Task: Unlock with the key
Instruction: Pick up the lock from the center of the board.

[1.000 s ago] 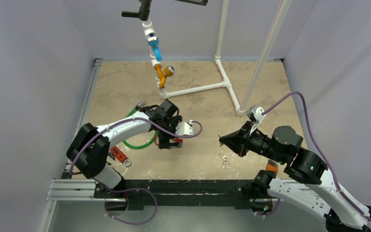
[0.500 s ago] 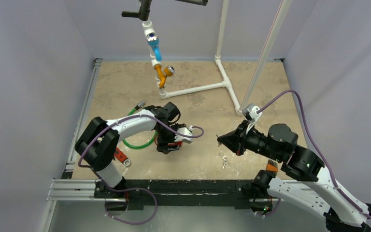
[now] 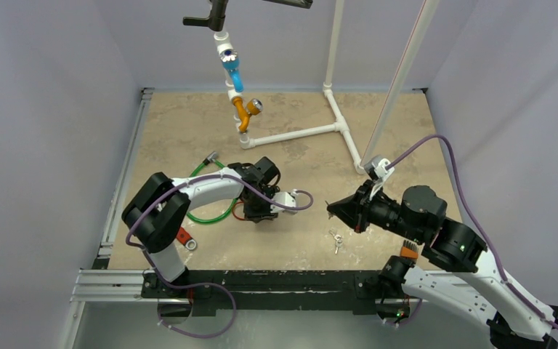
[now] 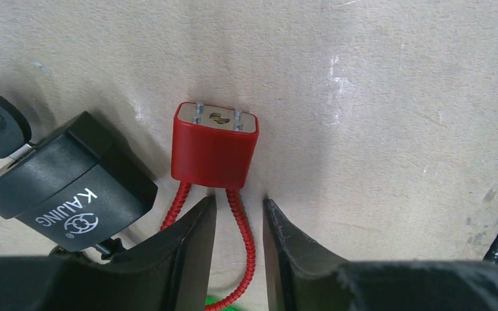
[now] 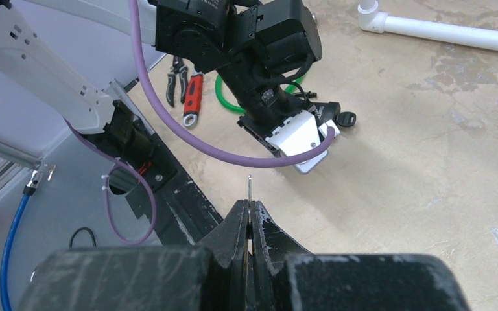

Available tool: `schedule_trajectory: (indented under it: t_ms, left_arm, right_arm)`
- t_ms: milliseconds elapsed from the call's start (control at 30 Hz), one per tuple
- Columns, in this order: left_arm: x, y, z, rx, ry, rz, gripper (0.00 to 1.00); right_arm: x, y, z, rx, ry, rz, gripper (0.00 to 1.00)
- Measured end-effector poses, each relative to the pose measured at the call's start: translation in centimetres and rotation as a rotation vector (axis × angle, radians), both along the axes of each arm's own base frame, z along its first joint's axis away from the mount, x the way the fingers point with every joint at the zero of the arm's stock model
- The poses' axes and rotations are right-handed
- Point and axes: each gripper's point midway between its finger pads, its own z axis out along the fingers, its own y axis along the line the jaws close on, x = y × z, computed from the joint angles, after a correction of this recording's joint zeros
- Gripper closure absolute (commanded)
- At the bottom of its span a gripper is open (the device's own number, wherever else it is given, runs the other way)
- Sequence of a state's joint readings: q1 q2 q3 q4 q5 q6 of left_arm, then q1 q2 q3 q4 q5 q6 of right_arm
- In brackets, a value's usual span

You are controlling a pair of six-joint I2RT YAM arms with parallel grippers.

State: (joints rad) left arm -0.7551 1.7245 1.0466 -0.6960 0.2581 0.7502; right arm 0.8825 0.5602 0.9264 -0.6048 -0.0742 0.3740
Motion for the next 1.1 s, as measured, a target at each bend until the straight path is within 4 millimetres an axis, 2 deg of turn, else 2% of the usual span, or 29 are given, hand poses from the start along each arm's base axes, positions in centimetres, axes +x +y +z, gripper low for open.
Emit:
schedule_trajectory:
  t_ms: [67, 133, 300, 433, 533, 667, 767, 900, 1100]
  left_arm:
    - [0.2, -0.1, 0.0, 0.003, -0.015, 0.003, 0.78]
    - [0.3, -0.2, -0.1, 0.006, -0.026, 0.002, 1.00]
    - [0.0, -0.4, 0.0, 0.025, -0.051, -0.024, 1.00]
    - [-2.8, -0.2, 1.1, 0.011, 0.037, -0.061, 1.00]
    - [-5.5, -0.2, 3.9, -0.043, 0.130, -0.089, 1.00]
    - [-7.4, -1.1, 8.2, -0.158, 0.178, -0.120, 1.00]
    - [-9.0, -0.9, 10.3, -0.216, 0.202, -0.141, 1.00]
    - [-10.7, -0.3, 12.0, -0.249, 0.243, -0.150, 1.00]
    - [-11.5, -1.2, 15.2, -0.313, 0.284, -0.164, 1.00]
  right_arm:
    - [0.1, -0.1, 0.0, -0.001, -0.001, -0.006, 1.00]
    - [0.1, -0.1, 0.0, -0.001, -0.002, -0.009, 1.00]
    - [0.2, -0.2, 0.4, 0.002, -0.008, -0.016, 1.00]
    - [0.4, -0.4, 1.0, 0.011, -0.020, -0.031, 1.00]
    - [0.5, -0.4, 1.1, 0.012, -0.023, -0.036, 1.00]
    - [0.9, -0.1, 1.0, 0.011, -0.022, -0.041, 1.00]
    - [1.6, 0.5, 0.1, -0.001, -0.014, -0.050, 1.00]
    - [2.9, 2.0, -2.4, -0.058, 0.027, -0.054, 1.00]
    - [5.0, 4.9, -5.1, -0.125, 0.064, -0.030, 1.00]
